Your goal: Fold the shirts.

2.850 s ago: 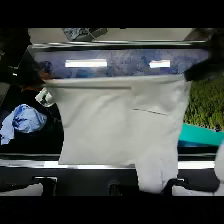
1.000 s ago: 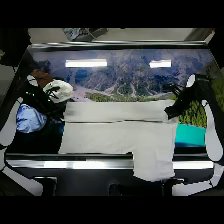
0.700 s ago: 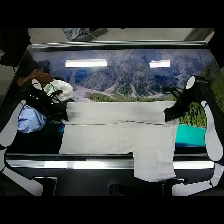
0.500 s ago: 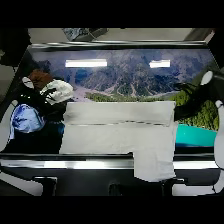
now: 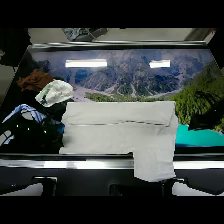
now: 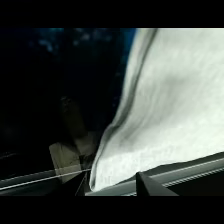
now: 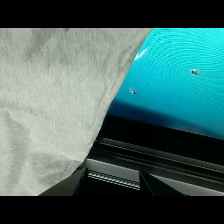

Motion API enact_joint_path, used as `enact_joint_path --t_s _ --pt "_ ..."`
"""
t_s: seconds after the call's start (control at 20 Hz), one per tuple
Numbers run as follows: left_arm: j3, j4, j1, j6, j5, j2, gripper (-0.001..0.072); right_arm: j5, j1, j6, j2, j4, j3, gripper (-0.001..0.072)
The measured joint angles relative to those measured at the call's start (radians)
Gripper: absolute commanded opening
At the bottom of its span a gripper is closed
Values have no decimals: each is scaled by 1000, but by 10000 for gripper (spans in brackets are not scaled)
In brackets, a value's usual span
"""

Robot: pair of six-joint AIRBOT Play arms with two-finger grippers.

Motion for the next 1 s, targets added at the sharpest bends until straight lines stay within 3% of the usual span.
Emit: enact_joint_path --t_s 0.1,0.2,0.25,0.3,0.35,0.6,1.0 --pt "-51 -8 2 10 26 18 400 -5 -7 0 4 1 -8 428" --pt "-84 -41 -2 17 43 26 323 -8 -10 0 6 2 -13 430" --pt "-97 -55 -5 20 58 29 273 -9 -12 0 7 3 -14 434" --pt "-111 -62 -7 21 75 32 96 -8 -12 0 8 4 -16 465" --pt "-123 -67 -9 25 95 33 57 -6 -12 0 10 5 -23 490" --pt "-150 -86 -14 27 111 39 39 -22 -13 -26 83 5 -241 490" --pt "-154 -76 -14 32 112 42 39 -180 -13 -83 142 68 -601 498"
